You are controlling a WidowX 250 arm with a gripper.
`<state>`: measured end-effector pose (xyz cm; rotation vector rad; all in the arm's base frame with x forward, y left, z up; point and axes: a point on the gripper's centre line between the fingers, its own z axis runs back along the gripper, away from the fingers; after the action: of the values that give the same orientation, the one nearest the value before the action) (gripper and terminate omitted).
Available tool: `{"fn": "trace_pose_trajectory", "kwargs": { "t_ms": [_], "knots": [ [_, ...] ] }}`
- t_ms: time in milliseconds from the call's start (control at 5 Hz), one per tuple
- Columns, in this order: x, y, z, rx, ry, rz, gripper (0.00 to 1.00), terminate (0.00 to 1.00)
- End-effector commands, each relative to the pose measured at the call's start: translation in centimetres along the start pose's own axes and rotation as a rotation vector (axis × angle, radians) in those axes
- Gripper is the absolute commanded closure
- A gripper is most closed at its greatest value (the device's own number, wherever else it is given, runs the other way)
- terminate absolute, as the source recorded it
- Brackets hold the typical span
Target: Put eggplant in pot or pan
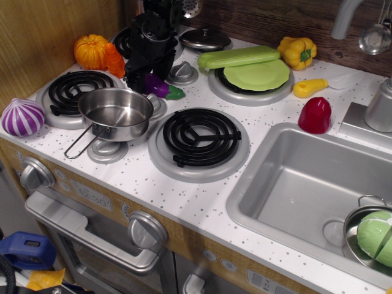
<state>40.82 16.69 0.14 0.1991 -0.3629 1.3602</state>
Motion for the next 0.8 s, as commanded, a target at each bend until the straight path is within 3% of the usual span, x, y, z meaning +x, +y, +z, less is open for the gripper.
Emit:
{"fn": "trace_pose_trajectory", "kwargs": {
  "t_ms": [0, 200, 600],
  "knots": [
    [0.3, -0.1, -0.2, -0.013, -0.008, 0.028, 1.0, 0.0],
    [0.2, -0.2, 0.2, -0.01, -0.016, 0.031, 1.0, 0.0],
    [1.1, -0.9, 5.0, 0.034, -0.083, 0.05, 1.0, 0.0]
  ]
}}
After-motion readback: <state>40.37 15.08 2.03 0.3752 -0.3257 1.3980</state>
